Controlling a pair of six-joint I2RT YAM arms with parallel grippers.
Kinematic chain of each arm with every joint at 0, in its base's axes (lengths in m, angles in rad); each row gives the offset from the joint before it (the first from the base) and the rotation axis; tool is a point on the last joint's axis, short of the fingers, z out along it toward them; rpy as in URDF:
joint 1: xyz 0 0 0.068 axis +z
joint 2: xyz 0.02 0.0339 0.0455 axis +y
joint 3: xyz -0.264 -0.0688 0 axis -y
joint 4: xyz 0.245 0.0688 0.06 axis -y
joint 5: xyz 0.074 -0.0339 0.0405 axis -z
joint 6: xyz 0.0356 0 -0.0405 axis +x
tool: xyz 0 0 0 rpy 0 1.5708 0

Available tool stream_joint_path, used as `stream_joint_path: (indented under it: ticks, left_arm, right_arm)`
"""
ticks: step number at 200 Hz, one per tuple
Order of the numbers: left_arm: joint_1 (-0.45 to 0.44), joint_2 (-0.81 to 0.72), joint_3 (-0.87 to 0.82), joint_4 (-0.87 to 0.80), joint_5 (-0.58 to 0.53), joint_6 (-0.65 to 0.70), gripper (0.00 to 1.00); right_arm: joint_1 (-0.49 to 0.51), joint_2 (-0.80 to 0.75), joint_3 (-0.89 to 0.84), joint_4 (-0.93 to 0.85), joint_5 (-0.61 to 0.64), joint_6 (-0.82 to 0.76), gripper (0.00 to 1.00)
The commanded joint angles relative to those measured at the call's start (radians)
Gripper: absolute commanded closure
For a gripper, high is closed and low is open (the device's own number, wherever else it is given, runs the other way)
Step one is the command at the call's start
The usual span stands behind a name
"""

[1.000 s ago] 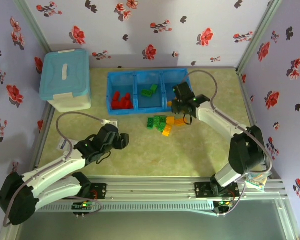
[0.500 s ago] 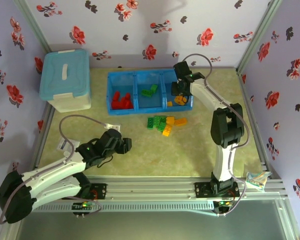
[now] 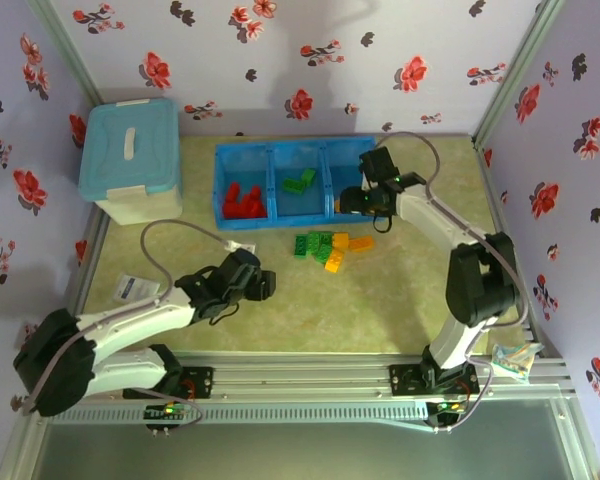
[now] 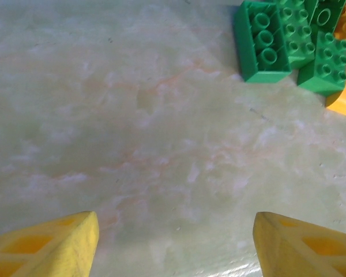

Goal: Sort the legos into containers by color
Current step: Place the lego in the container, then pick up the lego from the center of the table.

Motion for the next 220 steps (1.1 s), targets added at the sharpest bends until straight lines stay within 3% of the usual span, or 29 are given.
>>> stream_joint_path:
  ticks: [1, 62, 115, 220]
  left_arm:
    - [-0.004, 0.086, 0.080, 0.063, 0.004, 0.024, 0.27]
    - [0.053, 0.391, 0.313, 0.052, 0.100, 0.050, 0.27]
    - [0.068, 0.613, 0.548, -0.096, 0.123, 0.097, 0.28]
    - [0.071, 0.746, 0.640, -0.132, 0.122, 0.098, 0.32]
  right_arm:
    - [0.007, -0.101, -0.110, 0.097, -0.033, 0.042, 0.32]
    - [0.012, -0.322, -0.369, 0.172, -0.030, 0.087, 0.34]
    - [0.010, -0.445, -0.489, 0.184, 0.002, 0.091, 0.35]
    - [0.009, -0.523, -0.586, 0.204, 0.018, 0.104, 0.35]
